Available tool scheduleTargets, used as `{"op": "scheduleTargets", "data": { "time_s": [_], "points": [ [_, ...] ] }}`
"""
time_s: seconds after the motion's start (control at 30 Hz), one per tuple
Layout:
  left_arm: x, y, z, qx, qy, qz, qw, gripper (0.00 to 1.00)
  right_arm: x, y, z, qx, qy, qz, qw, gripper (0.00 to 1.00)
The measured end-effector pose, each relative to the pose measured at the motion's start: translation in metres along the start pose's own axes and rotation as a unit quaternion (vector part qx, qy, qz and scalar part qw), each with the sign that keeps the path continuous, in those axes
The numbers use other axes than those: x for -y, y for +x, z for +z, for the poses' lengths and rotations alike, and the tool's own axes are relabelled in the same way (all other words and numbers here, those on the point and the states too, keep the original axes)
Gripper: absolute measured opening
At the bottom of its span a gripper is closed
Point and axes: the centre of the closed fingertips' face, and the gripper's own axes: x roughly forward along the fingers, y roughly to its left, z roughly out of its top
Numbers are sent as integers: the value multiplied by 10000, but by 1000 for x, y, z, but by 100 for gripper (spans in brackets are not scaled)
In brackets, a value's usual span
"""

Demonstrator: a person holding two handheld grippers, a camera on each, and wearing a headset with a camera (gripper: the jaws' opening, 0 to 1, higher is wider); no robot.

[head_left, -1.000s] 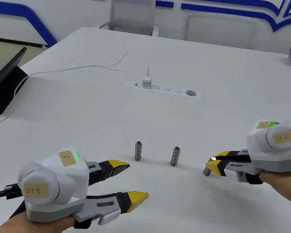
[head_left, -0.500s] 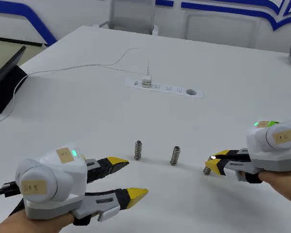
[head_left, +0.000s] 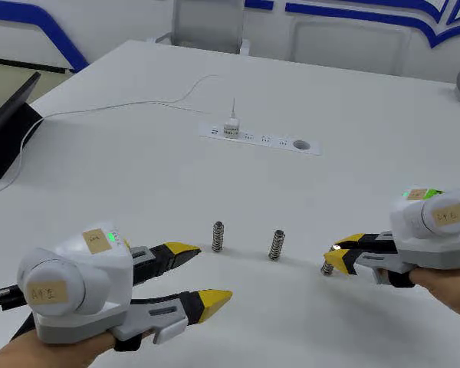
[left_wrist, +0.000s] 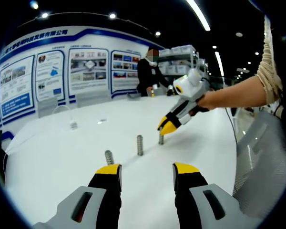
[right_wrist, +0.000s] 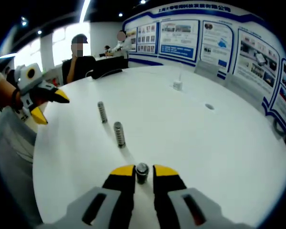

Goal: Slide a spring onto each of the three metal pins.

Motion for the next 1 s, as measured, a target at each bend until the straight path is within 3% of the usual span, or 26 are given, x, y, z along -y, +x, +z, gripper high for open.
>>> {"op": "scheduleTargets", "data": {
  "time_s": [0.63,1.0],
  "points": [
    [-8,1,7,113,210,201,9995,51,-8,-30,14,284,-182,-135,9993,19],
    [-8,1,7,138,207,226,9994,53,0,-42,10,313,-135,-289,9990,19]
  ]
}}
